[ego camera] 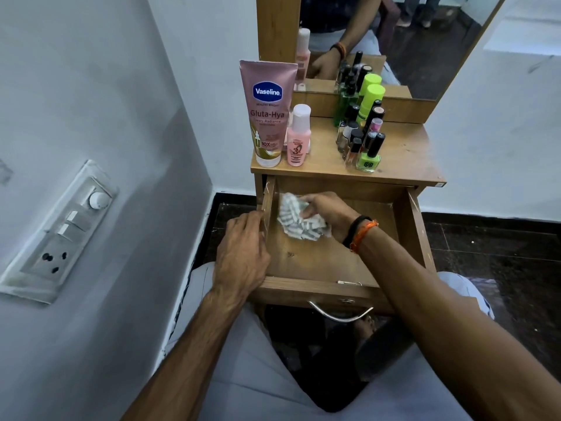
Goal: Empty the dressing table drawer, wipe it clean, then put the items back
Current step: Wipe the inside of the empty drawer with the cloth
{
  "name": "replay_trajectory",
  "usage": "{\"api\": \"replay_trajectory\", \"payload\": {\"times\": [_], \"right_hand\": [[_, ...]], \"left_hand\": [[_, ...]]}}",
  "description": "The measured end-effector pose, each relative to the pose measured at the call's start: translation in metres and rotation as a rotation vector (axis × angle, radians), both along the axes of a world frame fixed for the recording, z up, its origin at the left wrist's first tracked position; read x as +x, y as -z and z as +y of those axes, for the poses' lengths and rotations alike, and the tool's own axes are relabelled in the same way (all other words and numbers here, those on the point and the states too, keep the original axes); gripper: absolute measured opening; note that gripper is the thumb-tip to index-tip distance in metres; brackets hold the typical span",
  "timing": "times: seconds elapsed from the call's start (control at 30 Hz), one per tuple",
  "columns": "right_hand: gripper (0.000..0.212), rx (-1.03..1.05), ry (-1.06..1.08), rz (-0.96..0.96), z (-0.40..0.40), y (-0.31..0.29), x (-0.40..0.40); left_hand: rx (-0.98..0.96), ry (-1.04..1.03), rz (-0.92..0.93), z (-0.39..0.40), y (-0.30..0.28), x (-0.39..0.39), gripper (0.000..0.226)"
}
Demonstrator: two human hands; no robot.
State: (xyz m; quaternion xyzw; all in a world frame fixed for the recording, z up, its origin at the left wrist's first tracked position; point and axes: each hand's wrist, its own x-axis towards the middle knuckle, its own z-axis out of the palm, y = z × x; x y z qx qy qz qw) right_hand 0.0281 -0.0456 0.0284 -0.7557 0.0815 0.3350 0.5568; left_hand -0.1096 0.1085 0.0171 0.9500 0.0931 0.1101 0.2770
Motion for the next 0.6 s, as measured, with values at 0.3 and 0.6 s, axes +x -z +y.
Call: {"api": "replay_trajectory", "payload": {"times": [0.3, 0.6], "right_hand": [[0.028, 0.061, 0.53, -0.083, 0.044, 0.022, -0.011], [0.036, 0.16, 0.252, -0.07, 0.056, 0.003, -0.022]], "left_hand": [[-0.003, -0.005, 0.011, 0.0, -0.002, 0.001, 0.041], [0.006, -0.017, 0.005, 0.001, -0.001, 0.0, 0.04]]}}
